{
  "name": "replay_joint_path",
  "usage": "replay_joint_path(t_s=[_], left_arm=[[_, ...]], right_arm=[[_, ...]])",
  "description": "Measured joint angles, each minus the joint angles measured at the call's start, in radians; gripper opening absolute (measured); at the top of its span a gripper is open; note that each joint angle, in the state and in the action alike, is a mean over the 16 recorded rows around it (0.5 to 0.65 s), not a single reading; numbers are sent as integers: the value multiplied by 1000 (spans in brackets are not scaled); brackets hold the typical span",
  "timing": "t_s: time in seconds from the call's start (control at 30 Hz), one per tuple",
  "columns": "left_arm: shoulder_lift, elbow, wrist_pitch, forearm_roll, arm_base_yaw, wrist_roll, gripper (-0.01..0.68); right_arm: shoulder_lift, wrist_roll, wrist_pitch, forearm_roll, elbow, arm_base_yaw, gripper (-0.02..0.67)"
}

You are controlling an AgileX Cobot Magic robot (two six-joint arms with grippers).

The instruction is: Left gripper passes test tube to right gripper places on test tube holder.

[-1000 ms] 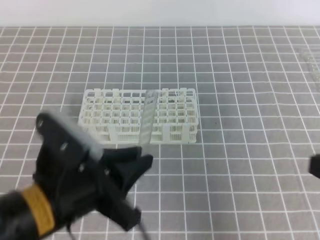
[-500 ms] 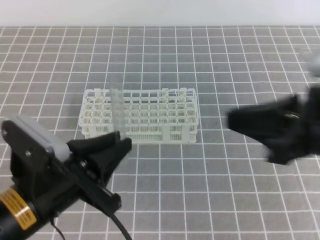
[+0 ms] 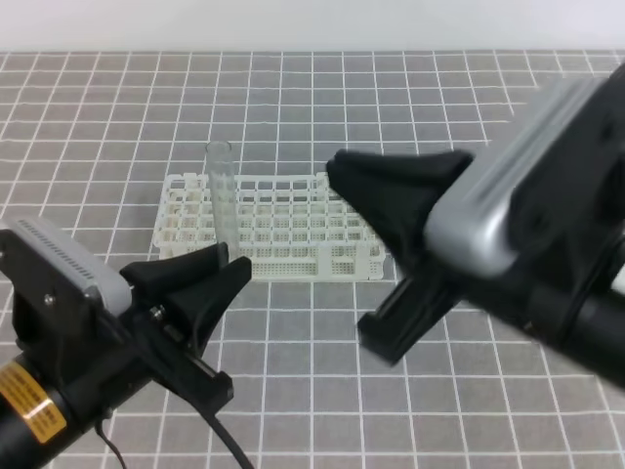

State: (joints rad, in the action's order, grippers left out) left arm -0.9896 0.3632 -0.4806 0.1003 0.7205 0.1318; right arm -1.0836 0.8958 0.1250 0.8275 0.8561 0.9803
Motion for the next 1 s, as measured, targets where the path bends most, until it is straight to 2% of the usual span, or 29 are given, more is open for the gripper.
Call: replay_joint_path(t_s=[0.13,0.23,0.7,1.0], left_arm=[[-8,0,-9,-28,0,-41,45],[-27,0,-30,-50,0,-67,57],[-162,0,-189,-106,0,-107,63],[-178,0,-230,-106,0,-105,51]], right_arm=[[-20,22,118,4,-22,76,-7],[-32,22,173,4,-33,114,27],[-48,26,184,-30,-34,147,362],[-60,-18,195,-36,-13,147,460]])
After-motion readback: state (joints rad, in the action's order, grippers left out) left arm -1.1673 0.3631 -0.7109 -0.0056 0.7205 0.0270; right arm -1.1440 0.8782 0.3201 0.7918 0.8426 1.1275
